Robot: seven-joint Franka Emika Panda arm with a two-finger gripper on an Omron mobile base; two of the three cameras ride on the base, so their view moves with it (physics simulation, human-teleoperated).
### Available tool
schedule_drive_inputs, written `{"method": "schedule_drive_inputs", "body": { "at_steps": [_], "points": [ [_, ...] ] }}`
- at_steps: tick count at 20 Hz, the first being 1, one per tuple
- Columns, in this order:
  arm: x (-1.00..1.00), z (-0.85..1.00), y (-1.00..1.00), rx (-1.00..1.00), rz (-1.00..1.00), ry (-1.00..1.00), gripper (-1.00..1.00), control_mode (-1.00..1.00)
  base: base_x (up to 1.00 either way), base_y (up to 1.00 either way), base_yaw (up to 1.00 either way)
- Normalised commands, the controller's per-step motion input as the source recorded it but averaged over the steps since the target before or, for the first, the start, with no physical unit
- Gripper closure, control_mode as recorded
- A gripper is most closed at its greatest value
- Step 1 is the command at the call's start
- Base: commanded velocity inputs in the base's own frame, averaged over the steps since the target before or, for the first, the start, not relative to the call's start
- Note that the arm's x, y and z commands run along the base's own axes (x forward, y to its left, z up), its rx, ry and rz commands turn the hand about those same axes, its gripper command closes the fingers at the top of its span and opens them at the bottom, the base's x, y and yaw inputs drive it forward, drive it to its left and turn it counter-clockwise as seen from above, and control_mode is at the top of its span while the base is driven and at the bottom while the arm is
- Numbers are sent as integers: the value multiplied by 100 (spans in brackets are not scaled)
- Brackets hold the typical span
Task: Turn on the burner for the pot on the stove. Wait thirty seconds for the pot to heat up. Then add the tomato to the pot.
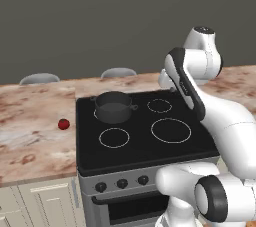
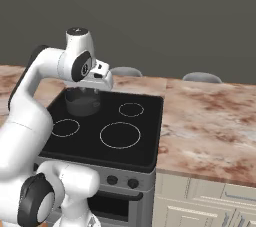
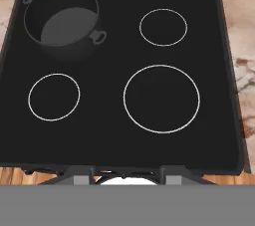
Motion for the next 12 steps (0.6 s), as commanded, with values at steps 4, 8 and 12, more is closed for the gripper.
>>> {"method": "schedule_drive_inputs", "body": {
  "at_steps": [4, 8, 12],
  "points": [
    [-10, 0, 0, 0, 0, 0, -100, -100, 0, 0, 0],
    [-34, -2, 29, -2, 2, -1, -100, -100, 0, 0, 0],
    [-36, 0, 63, -9, 1, 0, -100, -100, 0, 0, 0]
  ]
}}
